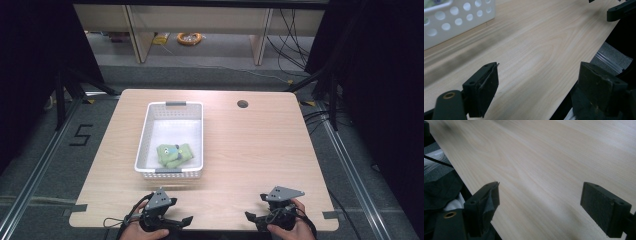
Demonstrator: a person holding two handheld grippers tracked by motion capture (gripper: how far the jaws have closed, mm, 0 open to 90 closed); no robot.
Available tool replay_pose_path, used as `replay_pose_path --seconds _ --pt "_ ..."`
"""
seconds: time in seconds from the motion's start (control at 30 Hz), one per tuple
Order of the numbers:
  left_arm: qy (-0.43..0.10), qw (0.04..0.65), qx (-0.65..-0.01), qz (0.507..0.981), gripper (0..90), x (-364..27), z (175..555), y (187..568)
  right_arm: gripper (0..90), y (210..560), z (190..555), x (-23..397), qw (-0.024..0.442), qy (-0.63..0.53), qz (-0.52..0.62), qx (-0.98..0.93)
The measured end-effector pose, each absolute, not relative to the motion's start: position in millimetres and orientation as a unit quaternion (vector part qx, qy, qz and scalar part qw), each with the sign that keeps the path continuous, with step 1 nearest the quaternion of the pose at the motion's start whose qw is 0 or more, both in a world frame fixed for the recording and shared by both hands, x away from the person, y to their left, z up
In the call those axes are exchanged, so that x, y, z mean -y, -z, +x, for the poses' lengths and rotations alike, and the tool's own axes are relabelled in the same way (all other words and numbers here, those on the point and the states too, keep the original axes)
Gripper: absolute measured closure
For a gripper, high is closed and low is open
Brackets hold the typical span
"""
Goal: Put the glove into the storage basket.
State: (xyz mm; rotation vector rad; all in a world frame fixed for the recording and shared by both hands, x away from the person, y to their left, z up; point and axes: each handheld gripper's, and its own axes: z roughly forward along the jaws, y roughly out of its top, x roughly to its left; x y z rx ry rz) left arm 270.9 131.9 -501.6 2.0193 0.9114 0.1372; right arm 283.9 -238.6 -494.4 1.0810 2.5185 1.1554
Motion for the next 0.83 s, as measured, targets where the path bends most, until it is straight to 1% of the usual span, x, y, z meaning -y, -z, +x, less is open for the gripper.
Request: replay_pose_path --seconds 0.03,0.07,0.17,0.23,0.27,0.33,0.37,0.4,0.5,0.53,0.57,0.63,0.67,0.73,0.77,0.83 --pt "-0.060 0.452 -0.373 0.808 16.6 -130.1 270.6 503.5 16.7 494.9 282.3 238.9 0.088 -0.387 0.370 -0.840" --pt "-0.054 0.445 -0.370 0.814 16.7 -130.5 270.7 503.1 16.7 495.4 281.7 238.9 0.083 -0.387 0.370 -0.840" --pt "-0.057 0.443 -0.374 0.813 16.6 -127.4 269.3 505.1 16.7 496.5 280.5 239.2 0.089 -0.374 0.372 -0.845" --pt "-0.053 0.450 -0.370 0.811 16.6 -125.9 268.7 505.1 16.7 497.4 280.4 238.3 0.087 -0.372 0.373 -0.845" --pt "-0.044 0.440 -0.370 0.817 16.6 -126.8 268.9 504.2 16.7 498.3 280.7 238.1 0.087 -0.373 0.374 -0.845" --pt "-0.057 0.437 -0.360 0.822 16.7 -127.5 270.0 505.4 16.7 499.7 281.7 237.9 0.089 -0.372 0.367 -0.848" --pt "-0.044 0.441 -0.371 0.816 16.6 -126.1 269.5 506.2 16.7 500.1 281.8 237.6 0.085 -0.372 0.366 -0.848" --pt "-0.052 0.443 -0.371 0.814 16.6 -125.6 269.8 507.3 16.7 500.2 281.9 237.5 0.087 -0.371 0.365 -0.849" --pt "-0.042 0.434 -0.365 0.822 16.7 -125.8 270.2 506.9 16.7 500.1 281.8 237.1 0.084 -0.371 0.367 -0.849" --pt "-0.050 0.441 -0.365 0.819 16.7 -124.5 269.9 508.0 16.7 500.8 282.4 237.2 0.088 -0.370 0.365 -0.850" --pt "-0.049 0.435 -0.360 0.824 16.7 -125.5 270.1 507.6 16.7 501.0 282.3 237.0 0.086 -0.371 0.366 -0.849" --pt "-0.046 0.439 -0.366 0.819 16.7 -124.9 270.4 508.7 16.7 501.0 282.3 237.1 0.087 -0.369 0.369 -0.849" --pt "-0.043 0.427 -0.360 0.829 16.7 -127.4 271.5 507.5 16.7 501.4 282.8 237.4 0.088 -0.368 0.367 -0.849" --pt "-0.050 0.437 -0.370 0.818 16.7 -125.9 271.6 509.4 16.7 501.4 283.0 237.8 0.092 -0.368 0.369 -0.849" --pt "-0.055 0.425 -0.374 0.823 16.4 -127.4 272.6 509.5 16.7 501.9 283.4 237.8 0.091 -0.370 0.368 -0.848" --pt "-0.051 0.434 -0.381 0.815 16.1 -126.7 272.7 509.9 16.7 501.3 282.9 238.5 0.082 -0.368 0.375 -0.847"
